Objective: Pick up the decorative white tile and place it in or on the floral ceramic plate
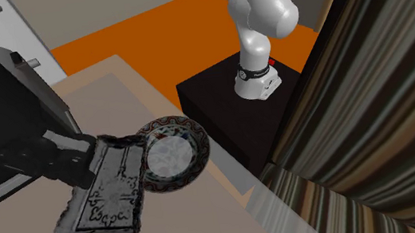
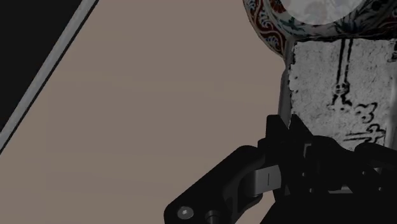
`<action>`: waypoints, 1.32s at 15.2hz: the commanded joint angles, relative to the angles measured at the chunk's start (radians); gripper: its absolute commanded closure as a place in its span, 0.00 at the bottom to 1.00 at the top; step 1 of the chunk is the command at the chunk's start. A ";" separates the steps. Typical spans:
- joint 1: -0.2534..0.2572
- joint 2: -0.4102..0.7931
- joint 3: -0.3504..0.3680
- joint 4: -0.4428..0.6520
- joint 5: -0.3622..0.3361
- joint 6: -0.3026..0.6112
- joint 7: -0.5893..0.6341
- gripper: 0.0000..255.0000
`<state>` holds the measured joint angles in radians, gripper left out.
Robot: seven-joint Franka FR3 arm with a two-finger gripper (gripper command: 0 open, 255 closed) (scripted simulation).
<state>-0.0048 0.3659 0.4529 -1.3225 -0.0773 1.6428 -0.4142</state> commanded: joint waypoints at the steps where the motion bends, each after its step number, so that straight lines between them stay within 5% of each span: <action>1: -0.049 -0.114 0.004 -0.156 0.046 0.048 -0.031 1.00; 7: -0.125 -0.396 -0.018 -0.472 0.169 0.103 -0.139 1.00; 11: -0.120 -0.389 -0.020 -0.493 0.166 0.131 -0.137 1.00; 12: -0.120 -0.389 -0.020 -0.493 0.166 0.131 -0.137 0.00; 16: -0.106 -0.147 -0.022 -0.157 0.061 -0.086 -0.048 0.00; 20: -0.108 -0.163 -0.025 -0.231 0.068 -0.027 -0.052 0.00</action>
<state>-0.1120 0.2026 0.4283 -1.5408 -0.0088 1.6039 -0.4662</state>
